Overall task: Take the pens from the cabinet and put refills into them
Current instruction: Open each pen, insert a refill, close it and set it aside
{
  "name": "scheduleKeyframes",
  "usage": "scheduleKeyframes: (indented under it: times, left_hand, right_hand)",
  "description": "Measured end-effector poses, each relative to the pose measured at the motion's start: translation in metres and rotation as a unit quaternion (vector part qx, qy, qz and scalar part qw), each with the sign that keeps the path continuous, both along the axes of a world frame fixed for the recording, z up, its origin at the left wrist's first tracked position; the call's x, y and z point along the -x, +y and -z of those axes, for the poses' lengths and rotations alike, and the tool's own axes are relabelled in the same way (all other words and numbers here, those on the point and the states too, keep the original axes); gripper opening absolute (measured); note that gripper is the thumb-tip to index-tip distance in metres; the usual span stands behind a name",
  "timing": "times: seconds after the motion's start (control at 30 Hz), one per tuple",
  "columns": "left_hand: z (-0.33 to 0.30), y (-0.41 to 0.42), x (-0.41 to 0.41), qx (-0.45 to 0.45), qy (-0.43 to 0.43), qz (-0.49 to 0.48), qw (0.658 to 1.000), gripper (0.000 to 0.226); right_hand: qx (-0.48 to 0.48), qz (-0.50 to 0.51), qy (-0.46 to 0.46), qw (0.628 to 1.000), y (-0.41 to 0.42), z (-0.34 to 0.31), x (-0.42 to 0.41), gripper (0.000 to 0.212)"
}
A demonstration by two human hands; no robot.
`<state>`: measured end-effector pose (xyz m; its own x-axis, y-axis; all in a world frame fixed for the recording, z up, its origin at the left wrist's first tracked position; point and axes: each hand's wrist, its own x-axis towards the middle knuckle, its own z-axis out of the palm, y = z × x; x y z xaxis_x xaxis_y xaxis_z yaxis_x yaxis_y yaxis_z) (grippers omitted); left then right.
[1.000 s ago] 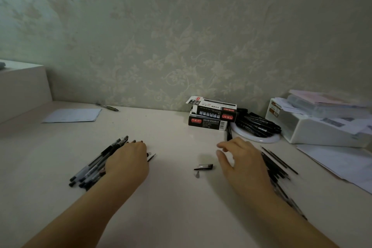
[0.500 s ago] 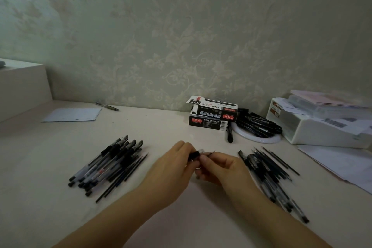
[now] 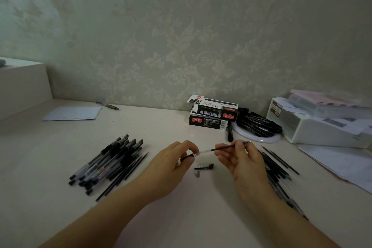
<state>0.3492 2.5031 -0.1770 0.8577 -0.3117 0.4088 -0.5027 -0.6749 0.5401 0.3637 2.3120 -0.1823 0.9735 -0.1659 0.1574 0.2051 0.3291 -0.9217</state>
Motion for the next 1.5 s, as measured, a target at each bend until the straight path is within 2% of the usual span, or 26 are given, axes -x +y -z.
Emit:
scheduleKeyframes:
  times: [0.2,0.3,0.4,0.5,0.6,0.73,0.8,0.93,1.03,1.2,1.5]
  left_hand:
    - [0.001,-0.002,0.000,0.018,0.016,0.019,1.000,0.016]
    - [0.001,-0.004,0.001,0.028,0.014,0.032,0.999,0.017]
    - [0.001,-0.005,0.001,0.046,0.009,0.039,0.998,0.019]
    - [0.001,-0.003,0.000,0.044,0.007,0.031,0.998,0.019]
    - [0.000,0.000,0.000,0.034,0.001,0.017,0.999,0.019]
    - [0.000,0.001,0.001,0.023,-0.004,0.017,1.000,0.020]
    - [0.000,0.001,0.000,0.020,-0.001,0.017,1.000,0.019]
    - [0.004,0.004,-0.003,0.007,0.007,0.013,1.000,0.018]
    - [0.006,0.004,-0.004,-0.003,0.015,0.016,1.000,0.020]
    - [0.006,0.003,-0.004,0.002,0.011,0.031,0.999,0.019]
    - [0.007,0.003,-0.005,-0.013,0.006,0.038,0.999,0.015]
  right_hand:
    - [0.016,-0.020,0.005,1.000,-0.001,0.001,0.000,0.025]
    - [0.125,-0.046,-0.005,0.991,0.003,0.002,0.002,0.023]
    - [0.322,-0.075,-0.027,0.943,0.007,0.003,0.006,0.015]
    - [0.452,-0.048,-0.046,0.889,0.007,0.007,0.009,0.018]
    - [0.528,-0.018,-0.082,0.845,0.005,0.008,0.008,0.019]
    - [0.570,-0.055,-0.115,0.812,0.006,0.010,0.008,0.008]
    - [0.562,-0.044,-0.120,0.817,0.006,0.011,0.006,0.005]
    - [0.398,-0.016,-0.078,0.914,0.002,0.008,0.003,0.008]
    - [0.299,-0.031,-0.061,0.952,0.000,0.005,0.002,0.008]
    - [0.312,-0.091,-0.057,0.944,0.004,0.007,0.003,0.009]
    - [0.326,-0.111,-0.063,0.937,0.003,0.006,0.003,0.013]
